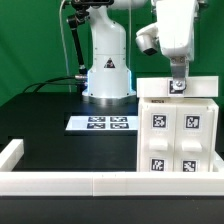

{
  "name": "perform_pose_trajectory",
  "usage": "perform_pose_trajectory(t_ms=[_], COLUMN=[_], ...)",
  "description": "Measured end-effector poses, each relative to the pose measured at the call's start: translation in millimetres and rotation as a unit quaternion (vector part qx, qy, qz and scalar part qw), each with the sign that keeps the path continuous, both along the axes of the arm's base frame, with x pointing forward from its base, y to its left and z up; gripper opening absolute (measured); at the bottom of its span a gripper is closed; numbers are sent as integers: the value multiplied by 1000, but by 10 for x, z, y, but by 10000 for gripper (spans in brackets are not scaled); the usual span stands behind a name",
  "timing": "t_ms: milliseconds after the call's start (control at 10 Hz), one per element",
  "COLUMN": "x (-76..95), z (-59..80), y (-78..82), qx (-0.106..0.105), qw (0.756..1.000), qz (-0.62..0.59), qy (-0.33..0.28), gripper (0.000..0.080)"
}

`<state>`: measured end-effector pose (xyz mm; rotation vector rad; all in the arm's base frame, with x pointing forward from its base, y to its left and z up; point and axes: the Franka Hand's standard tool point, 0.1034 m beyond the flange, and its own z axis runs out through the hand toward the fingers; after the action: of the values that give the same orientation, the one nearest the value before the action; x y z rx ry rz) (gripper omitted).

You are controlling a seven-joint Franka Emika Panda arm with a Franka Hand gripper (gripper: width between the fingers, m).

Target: Assemble cabinet

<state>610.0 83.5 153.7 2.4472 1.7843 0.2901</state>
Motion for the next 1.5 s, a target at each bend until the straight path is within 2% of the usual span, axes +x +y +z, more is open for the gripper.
perform_pose_trajectory(t_ms=[200,400,600,700,900,1300,1500], x=[-6,-24,-31,-31,-28,-16,-14], z=[1,-2,-4,-6,-9,-8,-7], y=[-40,-40,-9,-15,-22,-31,-33], qx=[23,48,81,85,108,134,154], qw=[996,979,940,933,892,835,783], qz=[-88,-199,-331,-349,-440,-533,-602], qy=[4,4,12,12,17,20,27], gripper=[558,558,558,558,558,558,558])
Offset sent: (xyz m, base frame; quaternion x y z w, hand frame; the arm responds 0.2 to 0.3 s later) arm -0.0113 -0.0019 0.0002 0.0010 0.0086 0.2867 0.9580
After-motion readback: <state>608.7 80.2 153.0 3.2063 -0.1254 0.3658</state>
